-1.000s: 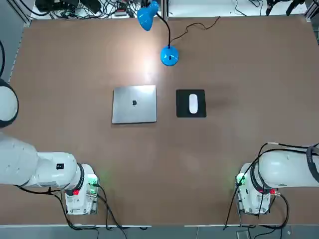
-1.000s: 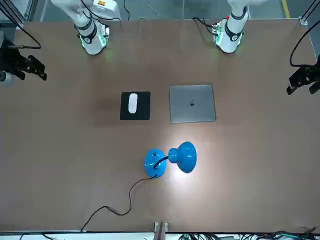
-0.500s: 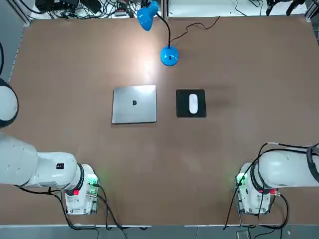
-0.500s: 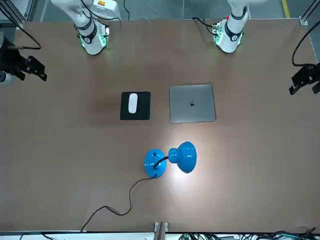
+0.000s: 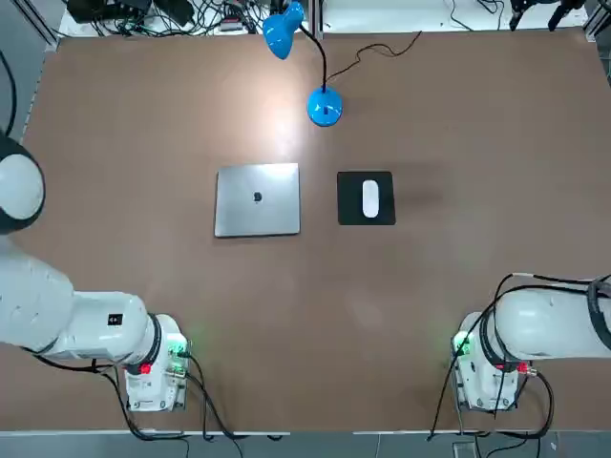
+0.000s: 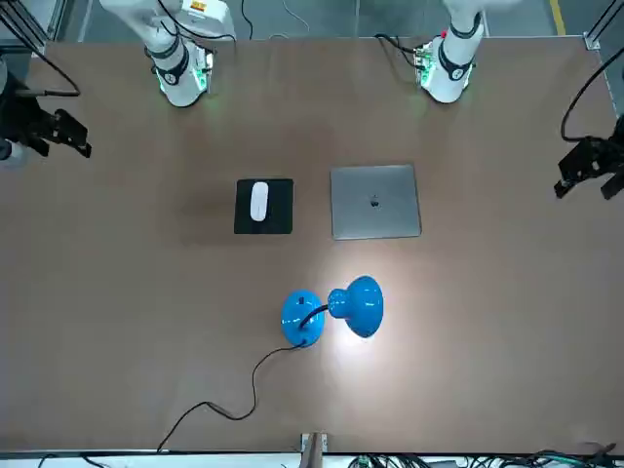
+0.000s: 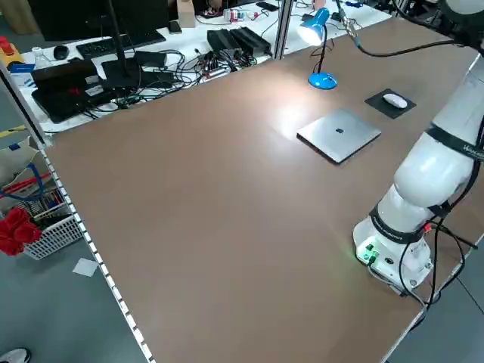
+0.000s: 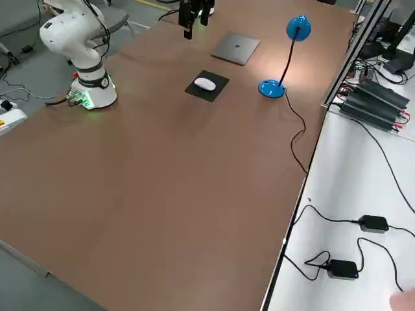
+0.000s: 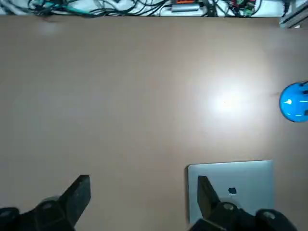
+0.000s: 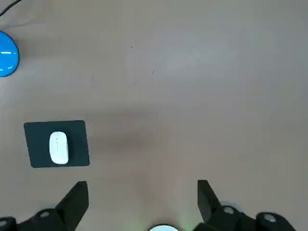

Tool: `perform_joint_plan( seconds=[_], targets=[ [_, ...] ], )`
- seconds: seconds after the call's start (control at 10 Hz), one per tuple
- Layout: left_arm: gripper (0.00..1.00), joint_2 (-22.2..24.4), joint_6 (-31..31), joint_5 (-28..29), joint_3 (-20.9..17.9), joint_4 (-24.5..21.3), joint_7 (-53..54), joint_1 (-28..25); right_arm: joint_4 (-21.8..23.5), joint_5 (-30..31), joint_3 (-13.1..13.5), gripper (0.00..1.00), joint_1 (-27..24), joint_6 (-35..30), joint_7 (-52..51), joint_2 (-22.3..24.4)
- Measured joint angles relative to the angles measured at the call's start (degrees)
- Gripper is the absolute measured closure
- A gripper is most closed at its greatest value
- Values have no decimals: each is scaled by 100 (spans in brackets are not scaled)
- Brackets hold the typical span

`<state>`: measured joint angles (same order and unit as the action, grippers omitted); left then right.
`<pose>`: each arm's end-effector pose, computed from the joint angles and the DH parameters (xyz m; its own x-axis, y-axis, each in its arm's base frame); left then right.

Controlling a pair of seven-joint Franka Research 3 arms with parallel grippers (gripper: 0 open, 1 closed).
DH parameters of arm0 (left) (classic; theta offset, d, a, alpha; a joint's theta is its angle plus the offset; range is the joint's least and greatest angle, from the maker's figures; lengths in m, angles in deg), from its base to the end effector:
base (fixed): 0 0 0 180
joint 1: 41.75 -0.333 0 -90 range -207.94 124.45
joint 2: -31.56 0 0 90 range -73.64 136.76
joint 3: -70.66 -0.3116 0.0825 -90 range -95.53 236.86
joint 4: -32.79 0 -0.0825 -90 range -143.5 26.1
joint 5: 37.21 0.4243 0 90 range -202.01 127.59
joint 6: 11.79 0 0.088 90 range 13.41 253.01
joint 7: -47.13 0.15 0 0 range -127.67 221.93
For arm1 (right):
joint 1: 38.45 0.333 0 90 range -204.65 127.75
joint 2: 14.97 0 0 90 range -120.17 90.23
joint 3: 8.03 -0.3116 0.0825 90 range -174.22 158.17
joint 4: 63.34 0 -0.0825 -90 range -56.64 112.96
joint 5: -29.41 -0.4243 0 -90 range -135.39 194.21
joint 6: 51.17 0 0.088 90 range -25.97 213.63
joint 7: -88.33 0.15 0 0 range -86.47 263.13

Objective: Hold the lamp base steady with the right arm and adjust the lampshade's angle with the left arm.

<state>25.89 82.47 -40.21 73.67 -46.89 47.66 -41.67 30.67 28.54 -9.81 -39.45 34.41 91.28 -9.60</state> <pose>0.6380 -0.0403 0.6173 0.9862 -0.0575 0.1554 -0.0669 -0.9962 0.0559 0.5550 0.0106 0.5890 0.9979 -0.0370 -0.0540 -0.0376 -0.9992 -0.0095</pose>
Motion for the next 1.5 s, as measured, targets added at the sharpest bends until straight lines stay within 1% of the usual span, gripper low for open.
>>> perform_joint_plan(
  seconds=[0.2, 0.4, 0.5, 0.6, 0.7, 0.8, 0.9, 1.0, 1.1, 1.2, 1.3, 1.4, 1.5],
  targets=[
    [2, -500, 29, 0, 374, 373, 288, 24, 2, -6, -152, 0, 71, 190, 36, 0],
    [1, -902, 337, -4, 489, 631, 1198, 138, 50, -102, -367, 0, 103, 429, 91, -29],
    [1, -1100, 440, -35, 503, 781, 1441, 281, 170, -372, -518, 0, 115, 743, 97, -118],
    [1, -1256, 509, -221, 511, 876, 1523, 408, 389, -604, -767, 0, 138, 1302, 92, -291],
    [1, -1404, 574, -498, 514, 948, 1627, 478, 599, -692, -1152, 0, 176, 1954, 85, -548],
    [1, -1579, 678, -727, 552, 1044, 2055, 505, 729, -697, -1622, 0, 226, 2664, 122, -873],
    [1, -1767, 867, -847, 656, 1135, 2631, 532, 862, -698, -1999, 0, 280, 3544, 167, -1220],
    [1, -1923, 1055, -878, 757, 1200, 3000, 607, 1049, -699, -2271, 0, 330, 4557, 182, -1596],
    [1, -2037, 1170, -927, 873, 1236, 3302, 704, 1234, -698, -2411, 0, 432, 5633, 181, -2066],
    [1, -2093, 1198, -1154, 979, 1258, 3770, 755, 1320, -679, -2448, 0, 601, 6664, 149, -2608],
    [1, -2113, 1201, -1397, 1034, 1266, 4265, 764, 1304, -508, -2453, 0, 784, 7663, 107, -3209],
    [1, -2126, 1254, -1517, 1045, 1273, 4597, 763, 1167, -124, -2453, 0, 915, 8390, 107, -3815],
    [1, -2154, 1320, -1590, 1052, 1279, 4844, 763, 871, 217, -2453, 1, 997, 8692, 108, -4339]
  ],
)
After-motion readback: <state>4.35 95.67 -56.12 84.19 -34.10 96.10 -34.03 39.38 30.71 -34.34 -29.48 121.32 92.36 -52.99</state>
